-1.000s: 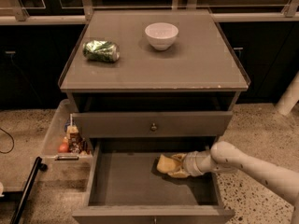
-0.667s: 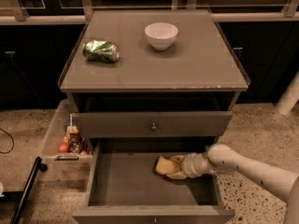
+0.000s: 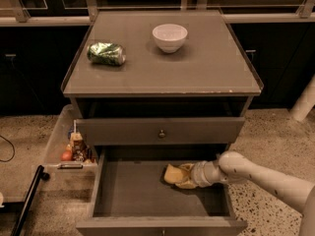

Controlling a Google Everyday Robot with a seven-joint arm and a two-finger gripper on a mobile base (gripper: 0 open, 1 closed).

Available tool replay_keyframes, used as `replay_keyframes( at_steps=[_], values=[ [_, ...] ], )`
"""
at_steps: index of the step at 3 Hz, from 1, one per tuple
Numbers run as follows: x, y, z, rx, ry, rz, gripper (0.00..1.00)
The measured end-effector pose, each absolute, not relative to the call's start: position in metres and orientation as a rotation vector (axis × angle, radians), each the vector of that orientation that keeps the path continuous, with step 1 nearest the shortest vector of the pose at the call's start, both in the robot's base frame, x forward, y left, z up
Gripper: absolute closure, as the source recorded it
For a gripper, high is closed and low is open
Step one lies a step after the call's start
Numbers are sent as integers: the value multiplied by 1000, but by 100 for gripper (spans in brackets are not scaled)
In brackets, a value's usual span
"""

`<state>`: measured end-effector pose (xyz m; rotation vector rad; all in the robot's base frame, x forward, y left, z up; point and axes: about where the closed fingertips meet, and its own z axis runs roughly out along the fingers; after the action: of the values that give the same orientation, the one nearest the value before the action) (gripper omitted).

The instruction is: Place sponge into middle drawer

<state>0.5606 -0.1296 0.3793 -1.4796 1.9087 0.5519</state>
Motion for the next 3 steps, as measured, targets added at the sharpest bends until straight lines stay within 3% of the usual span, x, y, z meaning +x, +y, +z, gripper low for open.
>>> replay_keyframes(
  at_steps=[2, 3],
  values=[
    [559, -129, 381, -1478, 1904, 558, 13],
    [556, -133, 389, -1477, 1892, 562, 0]
  ],
)
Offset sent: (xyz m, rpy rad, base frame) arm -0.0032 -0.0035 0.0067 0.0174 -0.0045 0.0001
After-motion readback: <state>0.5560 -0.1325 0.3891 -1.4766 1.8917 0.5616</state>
